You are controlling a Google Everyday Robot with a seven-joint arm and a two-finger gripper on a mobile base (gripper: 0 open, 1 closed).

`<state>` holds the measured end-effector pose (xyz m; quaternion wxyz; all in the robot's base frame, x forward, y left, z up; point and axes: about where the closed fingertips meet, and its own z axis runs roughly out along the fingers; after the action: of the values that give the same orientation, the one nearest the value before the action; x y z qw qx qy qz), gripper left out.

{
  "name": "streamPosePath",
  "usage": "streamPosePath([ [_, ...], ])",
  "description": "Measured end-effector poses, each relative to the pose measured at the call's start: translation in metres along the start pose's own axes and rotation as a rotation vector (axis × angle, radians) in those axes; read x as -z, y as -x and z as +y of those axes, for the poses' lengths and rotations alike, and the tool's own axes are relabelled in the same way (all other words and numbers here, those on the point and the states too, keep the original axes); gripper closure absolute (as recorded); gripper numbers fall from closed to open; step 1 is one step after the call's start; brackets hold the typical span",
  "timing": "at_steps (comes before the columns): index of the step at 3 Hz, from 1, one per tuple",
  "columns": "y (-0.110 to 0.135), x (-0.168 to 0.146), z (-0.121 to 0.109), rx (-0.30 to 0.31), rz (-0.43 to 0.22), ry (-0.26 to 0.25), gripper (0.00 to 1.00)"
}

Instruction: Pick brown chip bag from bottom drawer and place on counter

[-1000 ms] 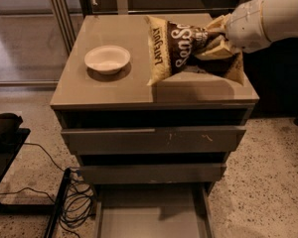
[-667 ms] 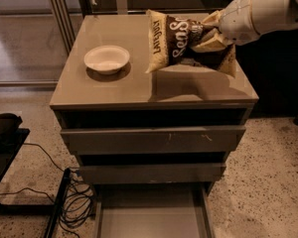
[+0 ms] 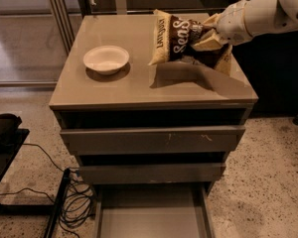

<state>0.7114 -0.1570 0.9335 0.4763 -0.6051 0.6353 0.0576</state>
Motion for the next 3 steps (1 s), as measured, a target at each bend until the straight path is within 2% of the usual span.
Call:
streamPosePath([
  [1, -0.022, -0.012, 0.008, -0.053, 0.010, 0.025, 1.00],
  [2, -0.031, -0.027, 0.016, -0.073, 0.008, 0.063, 1.00],
  [3, -0.031, -0.027, 0.016, -0.073, 0.008, 0.063, 0.81],
])
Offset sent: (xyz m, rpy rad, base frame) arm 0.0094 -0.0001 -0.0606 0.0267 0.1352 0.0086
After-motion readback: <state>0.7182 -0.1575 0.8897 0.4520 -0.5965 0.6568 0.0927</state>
